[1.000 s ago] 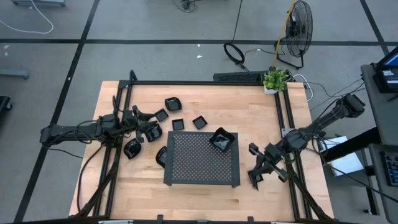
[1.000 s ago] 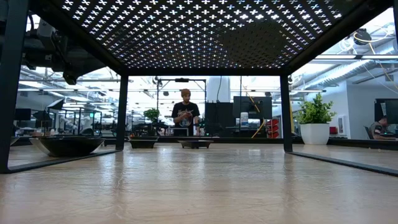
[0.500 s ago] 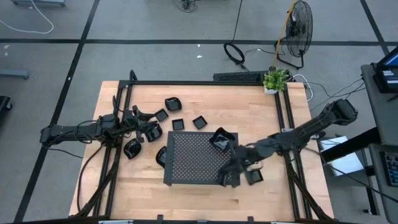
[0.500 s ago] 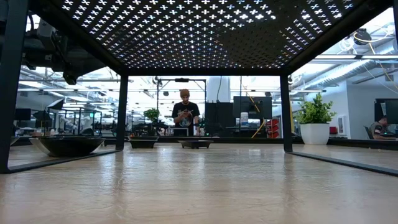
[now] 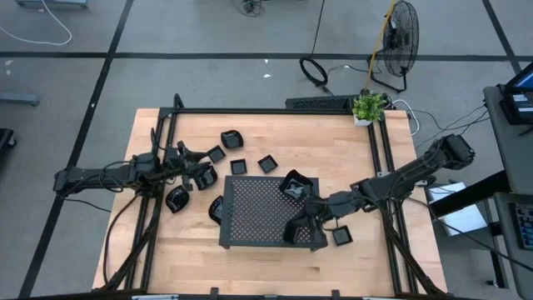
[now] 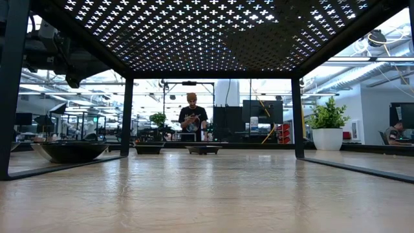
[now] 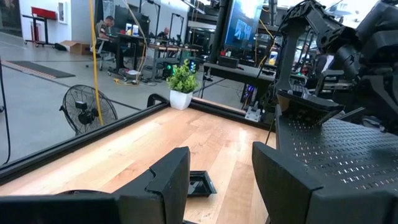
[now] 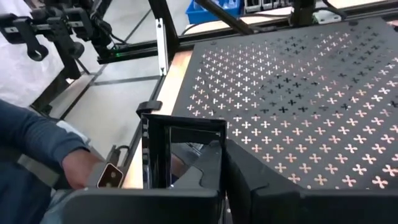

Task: Pick & Place Mini shaped plates
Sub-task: Put the black square plate on the shelf

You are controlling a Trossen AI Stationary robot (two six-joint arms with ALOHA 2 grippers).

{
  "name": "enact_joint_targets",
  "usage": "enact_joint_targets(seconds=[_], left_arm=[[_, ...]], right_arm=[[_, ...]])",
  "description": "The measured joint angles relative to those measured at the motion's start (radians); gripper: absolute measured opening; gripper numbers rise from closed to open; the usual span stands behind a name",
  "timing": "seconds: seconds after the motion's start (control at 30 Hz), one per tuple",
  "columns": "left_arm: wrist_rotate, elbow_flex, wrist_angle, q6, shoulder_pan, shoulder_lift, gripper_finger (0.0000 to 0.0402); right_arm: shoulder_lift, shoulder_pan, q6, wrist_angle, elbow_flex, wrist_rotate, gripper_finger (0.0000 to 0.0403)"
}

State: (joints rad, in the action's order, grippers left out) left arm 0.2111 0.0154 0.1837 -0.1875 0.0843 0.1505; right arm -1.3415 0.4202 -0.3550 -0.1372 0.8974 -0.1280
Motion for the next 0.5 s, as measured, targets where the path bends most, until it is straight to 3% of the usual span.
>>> enact_joint_targets(seconds=[0.5], left_arm=[[0.0,0.0,0.0,0.0,0.0,0.0,0.0177]], right_arm=[[0.0,0.0,0.03,0.044,0.0,-0.002,0.0078]])
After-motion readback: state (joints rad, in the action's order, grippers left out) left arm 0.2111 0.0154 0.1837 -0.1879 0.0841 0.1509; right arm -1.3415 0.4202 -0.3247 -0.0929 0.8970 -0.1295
